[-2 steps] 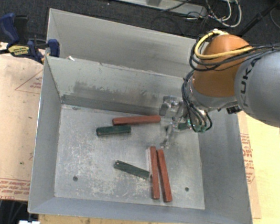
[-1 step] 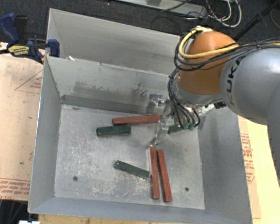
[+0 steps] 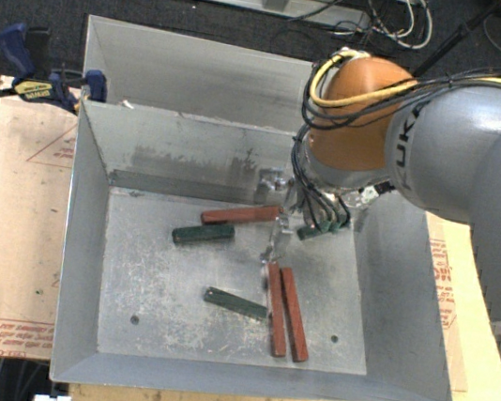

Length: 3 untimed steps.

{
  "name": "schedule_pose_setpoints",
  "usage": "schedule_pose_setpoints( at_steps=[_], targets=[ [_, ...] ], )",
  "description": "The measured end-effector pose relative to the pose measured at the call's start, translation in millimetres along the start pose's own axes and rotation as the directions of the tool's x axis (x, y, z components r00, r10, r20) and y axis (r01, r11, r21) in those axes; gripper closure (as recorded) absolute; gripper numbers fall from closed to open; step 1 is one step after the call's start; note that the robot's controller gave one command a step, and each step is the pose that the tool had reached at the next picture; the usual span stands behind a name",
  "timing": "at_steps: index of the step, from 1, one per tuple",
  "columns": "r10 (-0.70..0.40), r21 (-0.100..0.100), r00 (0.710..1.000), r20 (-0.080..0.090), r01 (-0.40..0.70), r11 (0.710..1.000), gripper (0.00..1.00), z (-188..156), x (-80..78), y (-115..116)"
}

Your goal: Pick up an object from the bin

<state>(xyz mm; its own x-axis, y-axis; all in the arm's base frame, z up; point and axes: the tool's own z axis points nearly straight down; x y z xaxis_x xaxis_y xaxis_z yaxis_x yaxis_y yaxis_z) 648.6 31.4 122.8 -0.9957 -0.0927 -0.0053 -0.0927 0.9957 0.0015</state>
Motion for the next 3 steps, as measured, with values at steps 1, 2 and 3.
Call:
schedule_pose_setpoints(
  at_steps=[1, 2, 3],
  targets=[
    [-0.063, 0.0, 0.998, -0.004, 0.063, 0.998, 1.0, 20.3, 15.6, 1.1],
    [-0.063, 0.0, 0.998, -0.004, 0.063, 0.998, 0.0, 20.3, 15.5, 1.0],
    [-0.063, 0.0, 0.998, -0.004, 0.063, 0.998, 0.0, 20.3, 15.5, 1.0]
  ],
)
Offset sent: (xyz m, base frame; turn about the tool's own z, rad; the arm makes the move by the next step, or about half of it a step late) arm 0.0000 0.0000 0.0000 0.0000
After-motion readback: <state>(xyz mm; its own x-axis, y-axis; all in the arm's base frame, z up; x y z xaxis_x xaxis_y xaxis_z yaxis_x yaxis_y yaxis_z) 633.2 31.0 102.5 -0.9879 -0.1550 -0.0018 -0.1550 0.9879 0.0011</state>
